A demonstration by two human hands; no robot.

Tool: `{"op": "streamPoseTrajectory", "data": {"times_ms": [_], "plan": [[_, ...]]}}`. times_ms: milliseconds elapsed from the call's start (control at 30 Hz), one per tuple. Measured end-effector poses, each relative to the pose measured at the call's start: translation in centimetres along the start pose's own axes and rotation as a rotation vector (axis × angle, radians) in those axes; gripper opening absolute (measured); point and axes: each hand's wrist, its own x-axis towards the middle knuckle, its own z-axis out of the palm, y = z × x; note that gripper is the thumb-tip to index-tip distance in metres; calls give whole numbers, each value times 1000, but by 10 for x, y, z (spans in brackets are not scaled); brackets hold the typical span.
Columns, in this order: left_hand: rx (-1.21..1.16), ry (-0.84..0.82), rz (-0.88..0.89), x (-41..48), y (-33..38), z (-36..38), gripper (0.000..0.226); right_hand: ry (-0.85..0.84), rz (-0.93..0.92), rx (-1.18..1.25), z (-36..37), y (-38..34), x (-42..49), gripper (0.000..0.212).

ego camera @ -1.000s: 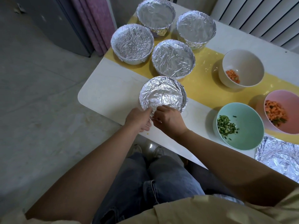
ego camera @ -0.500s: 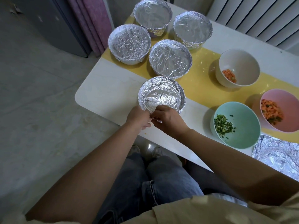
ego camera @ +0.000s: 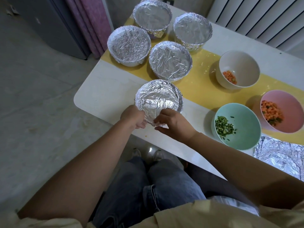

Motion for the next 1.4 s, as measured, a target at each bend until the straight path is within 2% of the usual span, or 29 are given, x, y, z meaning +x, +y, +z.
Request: {"op": "streamPoseTrajectory", "data": {"times_ms": [100,200,300,400,600,800,1000,1167,1333,1400], "plan": [[10,-3,16,0,-2,-2,26,9,-16,-27,3,-3,3,7],[14,43,42,-2,-5,-1,23,32,-25,-76,8,-9,6,10],[-27,64,25,-6,-7,0,30,64,0,-90,13,-13,8,12],[-21,15,-21,-12,-8,4,37,93,34,-97,17,-16,15,13],[-195,-22,-36,-13,-9,6,14,82,72,-55,20,-26,22,12],[-141,24,-41,-6,-13,10,24,124,78,-56,21,-26,23,11],[-150,137,48,-1,-17,11,30,162,152,-23,25,-27,27,5],[16,288,60,-7,-17,8,61,233,249,32,27,-32,34,11],[104,580,177,-11,-19,3,34,195,267,24,34,-32,32,11],[95,597,214,-7,-19,2,29,189,250,33,32,-31,31,13]]}}
